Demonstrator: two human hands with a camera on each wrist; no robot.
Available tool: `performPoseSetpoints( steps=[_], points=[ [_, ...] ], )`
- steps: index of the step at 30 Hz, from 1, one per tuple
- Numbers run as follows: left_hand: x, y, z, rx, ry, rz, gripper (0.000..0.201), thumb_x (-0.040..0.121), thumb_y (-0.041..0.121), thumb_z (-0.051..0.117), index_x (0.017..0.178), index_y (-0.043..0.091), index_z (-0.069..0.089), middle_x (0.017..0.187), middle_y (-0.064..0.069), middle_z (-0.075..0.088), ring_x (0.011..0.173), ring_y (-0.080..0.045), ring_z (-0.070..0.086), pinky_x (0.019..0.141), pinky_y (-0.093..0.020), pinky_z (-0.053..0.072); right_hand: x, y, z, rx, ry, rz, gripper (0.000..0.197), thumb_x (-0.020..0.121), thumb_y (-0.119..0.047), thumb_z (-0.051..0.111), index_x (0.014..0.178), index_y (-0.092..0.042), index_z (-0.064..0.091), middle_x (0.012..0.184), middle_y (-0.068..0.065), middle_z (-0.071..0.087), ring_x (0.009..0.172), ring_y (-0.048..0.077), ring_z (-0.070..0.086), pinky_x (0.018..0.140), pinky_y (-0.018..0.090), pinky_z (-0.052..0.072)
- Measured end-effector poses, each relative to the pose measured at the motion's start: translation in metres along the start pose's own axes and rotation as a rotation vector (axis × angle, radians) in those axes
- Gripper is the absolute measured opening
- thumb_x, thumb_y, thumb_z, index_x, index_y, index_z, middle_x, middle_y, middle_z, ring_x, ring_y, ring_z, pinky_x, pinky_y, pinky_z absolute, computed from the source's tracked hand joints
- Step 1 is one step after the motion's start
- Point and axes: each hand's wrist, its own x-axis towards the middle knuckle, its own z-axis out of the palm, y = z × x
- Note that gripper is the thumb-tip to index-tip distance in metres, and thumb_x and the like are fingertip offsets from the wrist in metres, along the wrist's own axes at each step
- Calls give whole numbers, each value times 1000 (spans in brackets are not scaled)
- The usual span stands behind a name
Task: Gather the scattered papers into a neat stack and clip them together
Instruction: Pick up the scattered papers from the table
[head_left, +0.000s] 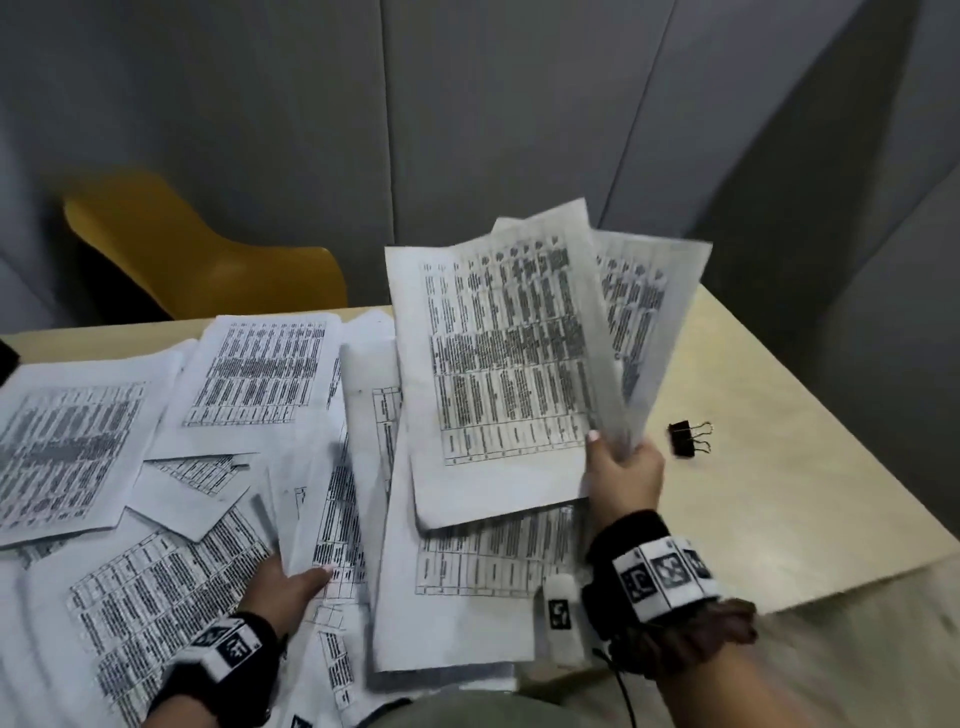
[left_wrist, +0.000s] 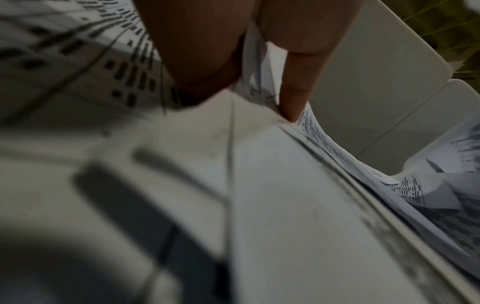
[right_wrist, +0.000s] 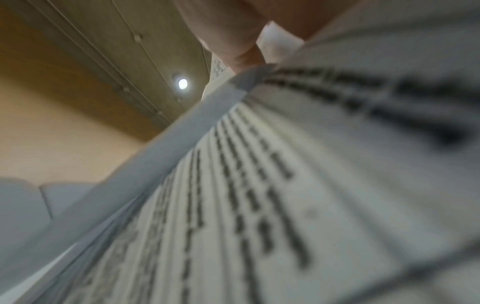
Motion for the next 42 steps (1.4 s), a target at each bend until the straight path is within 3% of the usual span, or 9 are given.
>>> performPoseSetpoints(
  steps=[6,10,13,18,22,25,30,36,42],
  points=[
    [-8,13,-1,-45,16,14,13,89,15,58,94,3,62,110,-21,65,99,-32,60,97,-44,44,-16,66,31,-167,-173,189,25,86,-9,62,110,-2,60,88,15,65,84,31,64,83,43,54],
    [-5,9,-1,-108,-25,9,67,77,58,61,119,5,58,119,-9,60,114,-24,55,104,-39,38,-26,86,30,-288,-309,211,15,87,-12,59,102,-12,59,76,3,62,78,27,60,79,36,52],
    [-9,8,-1,-87,-74,18,27,72,23,79,92,11,66,95,-9,69,93,-24,63,85,-32,45,-33,87,33,-296,-350,252,13,87,-12,58,99,-10,58,67,-1,55,67,22,54,70,30,48],
    [-6,7,-5,10,-114,53,28,68,-7,76,81,15,65,100,-21,68,96,-34,65,92,-44,48,-43,60,39,-135,-463,257,11,82,-6,64,79,-14,57,64,2,53,61,20,50,57,28,46],
    [-4,5,-5,40,-90,38,35,74,-3,72,107,1,63,104,-19,66,100,-33,63,95,-47,46,-35,30,32,-50,-631,217,22,79,3,66,81,-16,57,72,2,60,68,17,56,59,20,52],
    [-3,3,-5,41,-84,38,38,77,0,70,113,0,60,110,-19,66,100,-33,63,94,-46,46,-23,24,24,-89,-752,180,34,77,8,65,89,-23,59,81,4,66,72,17,62,69,30,56],
    [-6,7,-4,13,-65,22,30,83,-5,60,113,-9,59,108,-21,63,94,-29,59,87,-33,41,-19,32,25,-141,-628,100,24,69,-1,78,79,-14,61,64,-4,66,53,1,62,53,18,52],
    [-6,4,-4,13,-52,-34,31,88,11,60,117,2,55,112,-17,64,95,-30,60,82,-33,43,-13,36,13,31,-780,278,25,63,-10,75,78,6,62,65,5,63,60,15,58,53,19,50],
    [-14,13,-6,-44,-70,-80,40,90,19,57,126,1,50,126,-18,58,103,-31,57,94,-39,42,-4,28,10,-39,-613,112,45,57,15,78,55,-12,42,41,-11,42,39,-2,36,40,11,32]
  ],
)
